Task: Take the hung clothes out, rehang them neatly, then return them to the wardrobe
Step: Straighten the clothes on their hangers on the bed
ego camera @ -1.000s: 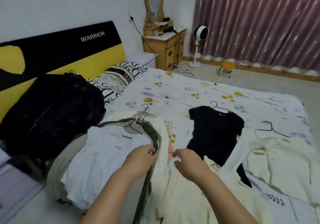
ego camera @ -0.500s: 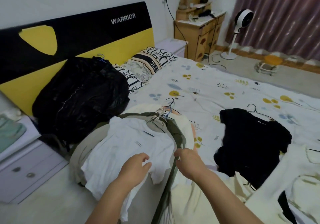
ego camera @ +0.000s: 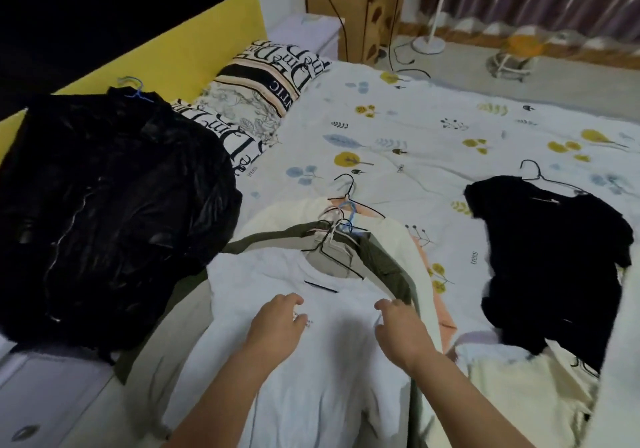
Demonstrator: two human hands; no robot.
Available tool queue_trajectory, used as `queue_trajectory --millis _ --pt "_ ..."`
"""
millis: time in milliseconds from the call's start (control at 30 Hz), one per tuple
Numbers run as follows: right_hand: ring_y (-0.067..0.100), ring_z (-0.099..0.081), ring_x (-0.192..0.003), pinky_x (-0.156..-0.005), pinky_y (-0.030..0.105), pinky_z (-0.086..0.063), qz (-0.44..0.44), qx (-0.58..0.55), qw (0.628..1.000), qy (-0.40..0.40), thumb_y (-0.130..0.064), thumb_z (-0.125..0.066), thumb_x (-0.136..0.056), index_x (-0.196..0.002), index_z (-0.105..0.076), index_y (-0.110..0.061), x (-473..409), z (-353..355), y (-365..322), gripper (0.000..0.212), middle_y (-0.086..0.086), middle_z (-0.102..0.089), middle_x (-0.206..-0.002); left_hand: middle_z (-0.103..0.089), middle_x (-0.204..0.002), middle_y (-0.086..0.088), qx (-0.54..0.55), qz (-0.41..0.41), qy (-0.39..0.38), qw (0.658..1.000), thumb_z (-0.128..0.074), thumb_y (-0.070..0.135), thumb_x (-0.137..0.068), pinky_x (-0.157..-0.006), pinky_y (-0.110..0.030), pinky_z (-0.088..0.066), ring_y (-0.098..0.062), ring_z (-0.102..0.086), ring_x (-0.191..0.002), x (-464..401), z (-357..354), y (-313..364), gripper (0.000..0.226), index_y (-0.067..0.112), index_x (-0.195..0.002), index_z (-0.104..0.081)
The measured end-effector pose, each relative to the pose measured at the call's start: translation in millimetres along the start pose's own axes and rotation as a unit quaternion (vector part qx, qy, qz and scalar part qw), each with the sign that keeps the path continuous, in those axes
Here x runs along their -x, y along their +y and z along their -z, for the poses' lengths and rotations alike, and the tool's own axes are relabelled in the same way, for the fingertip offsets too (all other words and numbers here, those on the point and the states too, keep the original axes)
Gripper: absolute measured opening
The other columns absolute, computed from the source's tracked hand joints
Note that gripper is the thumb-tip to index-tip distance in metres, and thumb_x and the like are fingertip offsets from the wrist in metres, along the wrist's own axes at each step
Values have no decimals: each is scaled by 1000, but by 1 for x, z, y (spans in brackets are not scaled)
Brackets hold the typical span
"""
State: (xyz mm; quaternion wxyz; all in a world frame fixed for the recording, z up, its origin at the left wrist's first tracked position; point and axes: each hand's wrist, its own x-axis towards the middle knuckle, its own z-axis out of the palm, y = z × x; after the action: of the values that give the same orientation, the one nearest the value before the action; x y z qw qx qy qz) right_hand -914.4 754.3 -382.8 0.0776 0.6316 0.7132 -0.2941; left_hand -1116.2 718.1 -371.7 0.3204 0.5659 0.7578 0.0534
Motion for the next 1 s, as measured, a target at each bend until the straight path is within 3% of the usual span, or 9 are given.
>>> queue_trajectory --millis 233,367,567,667,733,833,900,1000 --pt "23 -34 -132 -107 29 -29 -48 9 998 44 -15 -38 -93 -144 -26 -13 -72 -46 -10 53 7 -33 -146 -39 -142 -2 -91 -23 -12 995 -43 27 -96 -105 -29 -32 -21 -37 -128 -88 -14 -59 44 18 -138 -36" --pt "23 -26 -137 -108 33 -26 -85 33 994 61 -20 -37 -96 -147 -15 -16 -104 -65 -8 55 6 -26 -149 -22 -153 -3 -131 -38 -15 991 -42 28 -96 -110 -30 -24 -20 -26 -137 -132 -25 -80 51 18 -144 -26" --pt "26 -42 -118 -92 35 -37 -156 63 983 71 -19 -35 -97 -128 -37 -17 -132 -78 -8 31 7 -45 -126 0 -158 -1 -188 -71 -7 980 -37 25 -99 -113 -28 -14 -15 -9 -144 -194 -33 -93 59 17 -149 -6" --pt "26 -47 -114 -88 33 -36 -162 13 983 84 -25 -37 -97 -119 -46 -15 -135 -78 -7 26 7 -51 -121 -9 -157 -1 -211 -68 -30 975 -35 24 -99 -113 -34 -17 -17 -13 -143 -217 -32 -94 55 17 -148 -11" --pt "25 -52 -108 -84 32 -37 -158 -47 979 117 -27 -44 -94 -110 -53 -13 -130 -76 -8 23 6 -57 -114 -33 -146 -5 -216 -66 -18 974 -39 27 -98 -109 -34 -24 -20 -29 -135 -224 -28 -92 45 17 -141 -31" --pt "25 -55 -99 -80 35 -39 -137 -119 966 182 -19 -53 -90 -98 -59 -11 -116 -68 -12 14 6 -62 -102 -57 -119 -5 -191 -79 34 978 -45 34 -95 -96 -34 -33 -24 -48 -115 -222 -14 -87 26 17 -112 -54" --pt "28 -56 -94 -79 38 -41 -120 -142 960 208 -14 -57 -87 -92 -60 -10 -105 -59 -17 7 7 -63 -96 -62 -96 -8 -143 -95 52 984 -47 32 -94 -81 -33 -37 -26 -56 -97 -213 -1 -84 20 15 -86 -51" --pt "28 -55 -93 -81 39 -41 -96 -163 955 230 -12 -58 -86 -92 -60 -11 -91 -42 -26 6 6 -62 -93 -55 -76 -6 -58 -112 77 989 -51 29 -93 -61 -31 -29 -22 -51 -76 -195 23 -75 25 14 -75 -43"
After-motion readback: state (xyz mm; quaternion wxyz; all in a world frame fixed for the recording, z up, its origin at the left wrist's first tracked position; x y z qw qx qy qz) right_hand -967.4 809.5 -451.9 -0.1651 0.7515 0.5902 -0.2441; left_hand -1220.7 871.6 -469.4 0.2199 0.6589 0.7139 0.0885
